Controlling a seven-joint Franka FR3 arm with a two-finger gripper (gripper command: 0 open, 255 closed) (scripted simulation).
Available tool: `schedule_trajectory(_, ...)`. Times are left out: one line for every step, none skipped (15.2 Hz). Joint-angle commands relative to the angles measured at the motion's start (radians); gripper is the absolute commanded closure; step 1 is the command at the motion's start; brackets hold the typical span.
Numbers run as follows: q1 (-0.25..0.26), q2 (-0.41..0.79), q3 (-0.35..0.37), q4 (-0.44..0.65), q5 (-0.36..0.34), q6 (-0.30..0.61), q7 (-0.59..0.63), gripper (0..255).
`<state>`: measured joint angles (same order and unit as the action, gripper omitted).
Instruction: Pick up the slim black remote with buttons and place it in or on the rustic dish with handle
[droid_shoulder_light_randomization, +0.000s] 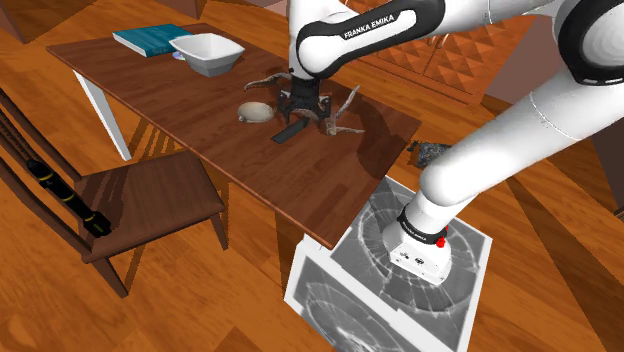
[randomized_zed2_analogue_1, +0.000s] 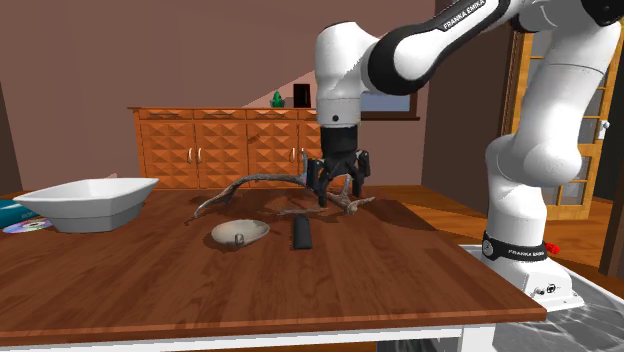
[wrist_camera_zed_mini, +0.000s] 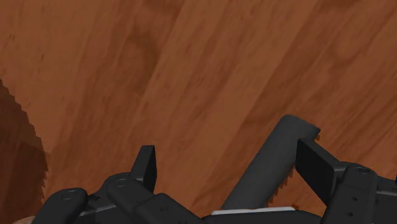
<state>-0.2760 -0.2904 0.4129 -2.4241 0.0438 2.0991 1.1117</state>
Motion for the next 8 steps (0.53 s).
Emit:
schedule_trajectory(-0.038, 0.075, 0.034, 0.03, -0.061, 0.053, 0.147, 0)
schedule_trajectory(-0.057, 0.111, 0.045, 0.048, -0.097, 0.071, 0.216, 0)
schedule_trajectory(-0.074, 0.148, 0.053, 0.067, -0.135, 0.087, 0.285, 0)
schedule_trajectory(-0.089, 0.184, 0.058, 0.087, -0.175, 0.1, 0.355, 0)
schedule_trajectory(-0.102, 0.22, 0.061, 0.108, -0.216, 0.109, 0.424, 0)
schedule_trajectory(-0.113, 0.254, 0.062, 0.129, -0.257, 0.116, 0.493, 0)
schedule_trajectory(-0.122, 0.288, 0.059, 0.152, -0.297, 0.121, 0.561, 0)
schedule_trajectory(-0.129, 0.321, 0.054, 0.174, -0.337, 0.123, 0.627, 0)
